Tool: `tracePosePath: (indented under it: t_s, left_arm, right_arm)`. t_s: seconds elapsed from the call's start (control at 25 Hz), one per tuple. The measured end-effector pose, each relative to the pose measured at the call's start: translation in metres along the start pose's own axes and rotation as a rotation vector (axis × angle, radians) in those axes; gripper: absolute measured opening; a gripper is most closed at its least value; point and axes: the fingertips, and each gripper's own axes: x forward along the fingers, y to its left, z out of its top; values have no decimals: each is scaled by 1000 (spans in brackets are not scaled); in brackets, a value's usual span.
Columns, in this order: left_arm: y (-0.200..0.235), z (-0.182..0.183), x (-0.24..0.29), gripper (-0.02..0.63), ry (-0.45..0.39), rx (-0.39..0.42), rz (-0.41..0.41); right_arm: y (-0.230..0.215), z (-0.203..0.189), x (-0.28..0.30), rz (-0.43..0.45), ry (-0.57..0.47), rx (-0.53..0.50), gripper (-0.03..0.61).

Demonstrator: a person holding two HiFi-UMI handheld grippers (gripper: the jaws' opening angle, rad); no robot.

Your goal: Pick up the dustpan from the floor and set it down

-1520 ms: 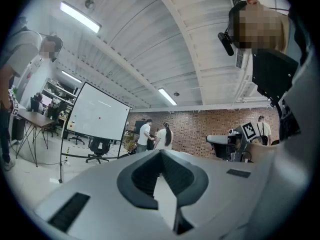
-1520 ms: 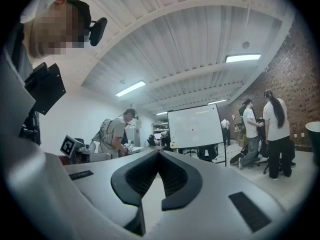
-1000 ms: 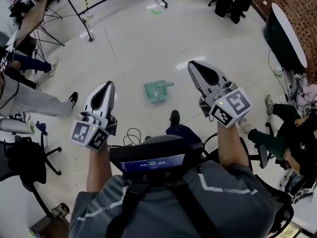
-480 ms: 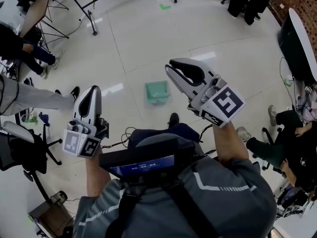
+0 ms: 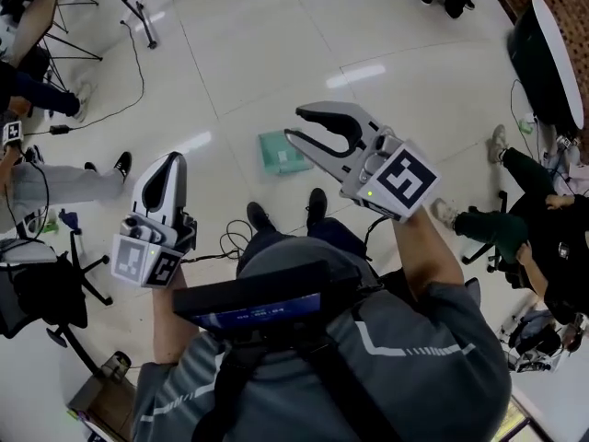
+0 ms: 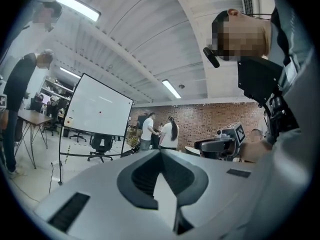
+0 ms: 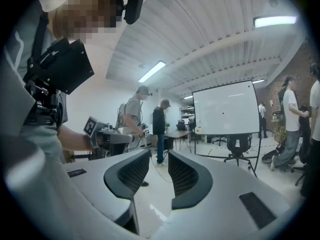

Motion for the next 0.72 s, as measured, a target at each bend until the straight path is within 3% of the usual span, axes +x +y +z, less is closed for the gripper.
tracePosePath:
  t_s: [0.24,0.52,0.72]
  left_arm:
    - [30,-90,26,29,113,-67,-9]
    - [51,-234,53,62,260,-144,-30]
    - [52,-315,59,66,338,-177,-42]
  right_arm:
    - [-13,-116,33,100,185,7,221]
    - [-26,-282,56,198,403,-10,255]
    - [-8,-380,63,285,533,-74,255]
